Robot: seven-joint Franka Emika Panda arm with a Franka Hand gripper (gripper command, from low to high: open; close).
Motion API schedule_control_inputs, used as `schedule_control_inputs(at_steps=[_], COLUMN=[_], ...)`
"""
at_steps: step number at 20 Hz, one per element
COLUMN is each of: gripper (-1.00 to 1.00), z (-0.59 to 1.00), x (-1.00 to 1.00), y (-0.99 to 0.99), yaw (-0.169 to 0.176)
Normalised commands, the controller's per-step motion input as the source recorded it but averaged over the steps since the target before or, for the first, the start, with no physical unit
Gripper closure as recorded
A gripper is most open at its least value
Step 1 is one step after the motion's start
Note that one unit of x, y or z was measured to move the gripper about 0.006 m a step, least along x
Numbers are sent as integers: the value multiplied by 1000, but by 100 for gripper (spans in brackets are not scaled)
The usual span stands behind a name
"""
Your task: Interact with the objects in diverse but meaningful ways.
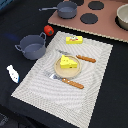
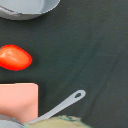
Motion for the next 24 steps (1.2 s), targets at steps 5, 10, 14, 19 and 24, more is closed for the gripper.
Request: schedule_control_inputs(at_steps=[5,10,14,19,24], gripper=[-100,-100,-100,-100,-100], z=[0,0,-33,-65,-99], x=[271,452,481,341,424], y=[-34,-26,-16,-106,-305], yaw=[0,-12,-18,0,6])
